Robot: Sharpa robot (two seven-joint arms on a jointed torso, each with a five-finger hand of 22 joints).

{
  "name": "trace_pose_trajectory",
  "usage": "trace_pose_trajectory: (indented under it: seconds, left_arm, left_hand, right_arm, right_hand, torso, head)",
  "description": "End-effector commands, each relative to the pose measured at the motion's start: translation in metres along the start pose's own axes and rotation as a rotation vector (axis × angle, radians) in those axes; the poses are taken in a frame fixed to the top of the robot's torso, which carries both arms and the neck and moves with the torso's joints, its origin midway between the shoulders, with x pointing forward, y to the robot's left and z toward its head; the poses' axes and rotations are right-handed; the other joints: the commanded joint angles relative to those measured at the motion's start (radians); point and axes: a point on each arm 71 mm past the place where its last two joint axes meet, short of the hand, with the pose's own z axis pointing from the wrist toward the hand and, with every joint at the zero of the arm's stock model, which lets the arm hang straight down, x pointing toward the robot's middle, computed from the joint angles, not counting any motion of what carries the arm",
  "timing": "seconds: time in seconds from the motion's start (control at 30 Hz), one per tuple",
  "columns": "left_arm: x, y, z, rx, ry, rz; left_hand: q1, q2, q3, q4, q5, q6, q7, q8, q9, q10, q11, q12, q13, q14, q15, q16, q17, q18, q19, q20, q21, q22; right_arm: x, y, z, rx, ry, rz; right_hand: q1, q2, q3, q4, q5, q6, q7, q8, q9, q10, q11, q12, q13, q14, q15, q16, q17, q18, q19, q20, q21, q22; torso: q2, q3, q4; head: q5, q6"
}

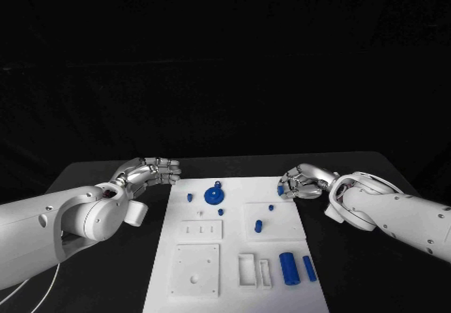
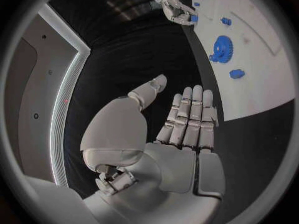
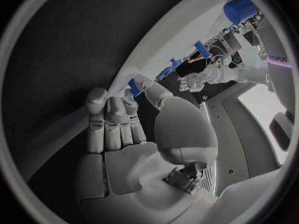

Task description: Assemble the parts on the task board

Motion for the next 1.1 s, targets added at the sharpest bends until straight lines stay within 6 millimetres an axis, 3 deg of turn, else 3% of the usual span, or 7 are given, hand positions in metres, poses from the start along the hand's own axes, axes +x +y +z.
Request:
trace_pose_trajectory:
  seconds: [0.03, 0.5, 0.7, 0.93, 1.0, 1.1]
  left_arm:
    - [0.002, -0.0011, 0.0004, 0.008, 0.018, -0.001]
    - [0.002, -0.0011, 0.0001, 0.008, 0.019, -0.002]
    - [0.002, -0.0011, 0.0, 0.008, 0.02, -0.002]
    - [0.0035, -0.0008, 0.0005, 0.003, 0.029, -0.004]
    - [0.0048, -0.0004, 0.0006, -0.004, 0.042, -0.005]
    - [0.0077, -0.0001, 0.0005, -0.008, 0.068, 0.024]
  left_hand:
    - [0.001, 0.003, 0.001, -0.002, 0.001, -0.002, 0.03, -0.001, 0.001, -0.003, 0.004, 0.001, -0.001, -0.001, 0.001, 0.004, -0.001, 0.018, 0.002, -0.004, 0.004, 0.02]
    - [0.0, 0.003, 0.001, -0.002, 0.001, -0.003, 0.031, -0.002, 0.001, -0.005, 0.005, -0.001, -0.002, -0.003, 0.001, 0.004, -0.002, 0.017, 0.001, -0.004, 0.003, 0.02]
    - [0.0, 0.003, 0.001, -0.002, 0.001, -0.003, 0.031, -0.002, 0.001, -0.005, 0.005, -0.001, -0.002, -0.003, 0.001, 0.004, -0.002, 0.017, 0.0, -0.004, 0.003, 0.02]
    - [0.001, 0.004, 0.001, -0.002, 0.002, -0.003, 0.031, -0.002, 0.002, -0.005, 0.005, -0.001, -0.002, -0.003, 0.001, 0.004, -0.003, 0.017, 0.0, -0.004, 0.003, 0.02]
    - [-0.001, 0.005, 0.001, 0.0, 0.002, -0.002, 0.031, -0.002, 0.002, -0.004, 0.005, 0.0, -0.002, -0.003, 0.002, 0.004, -0.003, 0.017, 0.0, -0.004, 0.003, 0.02]
    - [-0.019, 0.016, -0.003, 0.016, 0.003, 0.008, 0.027, 0.003, 0.005, 0.006, 0.001, 0.005, 0.0, 0.005, -0.001, 0.01, -0.002, 0.017, 0.003, -0.005, 0.005, 0.02]
  right_arm:
    - [0.0016, 0.0007, 0.0004, -0.009, 0.012, -0.022]
    - [0.0025, 0.001, 0.0015, -0.003, -0.01, -0.025]
    - [0.001, 0.0015, 0.0014, 0.004, -0.039, -0.03]
    - [-0.0021, 0.0034, 0.0013, 0.021, -0.102, -0.041]
    - [-0.0026, 0.0037, 0.0009, 0.025, -0.11, -0.044]
    - [-0.0033, 0.0052, 0.0002, 0.041, -0.129, -0.049]
  right_hand:
    - [-0.013, 0.001, 0.01, 0.0, -0.005, 0.022, 0.006, 0.007, 0.002, 0.003, -0.004, 0.0, -0.002, -0.001, -0.007, -0.004, 0.001, 0.099, 0.005, 0.001, -0.002, 0.017]
    - [-0.035, 0.003, 0.023, 0.002, -0.023, 0.044, -0.001, 0.017, 0.006, 0.007, -0.011, 0.0, -0.003, 0.002, -0.014, -0.005, 0.003, 0.099, 0.008, -0.001, 0.0, 0.017]
    - [-0.046, 0.004, 0.032, 0.003, -0.004, 0.05, -0.004, 0.018, 0.007, 0.011, -0.014, 0.0, -0.004, 0.005, -0.017, -0.005, 0.005, 0.099, 0.012, -0.003, 0.001, 0.016]
    - [-0.04, 0.01, 0.068, 0.007, 0.014, 0.051, -0.005, 0.017, 0.007, 0.014, -0.015, -0.002, -0.005, 0.007, -0.018, -0.008, 0.005, 0.099, 0.015, -0.005, -0.001, 0.015]
    - [-0.039, 0.002, 0.108, 0.018, 0.008, 0.05, -0.003, 0.014, 0.006, 0.016, -0.014, -0.002, -0.006, 0.01, -0.016, -0.009, 0.006, 0.099, 0.019, -0.005, -0.002, 0.014]
    - [-0.041, -0.002, 0.118, 0.018, 0.013, 0.05, -0.003, 0.014, 0.006, 0.017, -0.014, -0.002, -0.006, 0.011, -0.016, -0.009, 0.006, 0.099, 0.021, -0.005, -0.001, 0.014]
  torso:
    - [0.0, 0.0003, 0.0005]
    - [0.0, -0.001, 0.0001]
    - [0.0, -0.001, 0.0005]
    - [-0.001, -0.001, 0.0002]
    - [-0.001, -0.0016, 0.0004]
    - [-0.001, -0.0035, 0.0004]
  head:
    - [-0.001, -0.001]
    - [-0.005, -0.001]
    - [-0.008, -0.001]
    - [-0.008, 0.0]
    - [-0.009, 0.0]
    - [-0.011, 0.002]
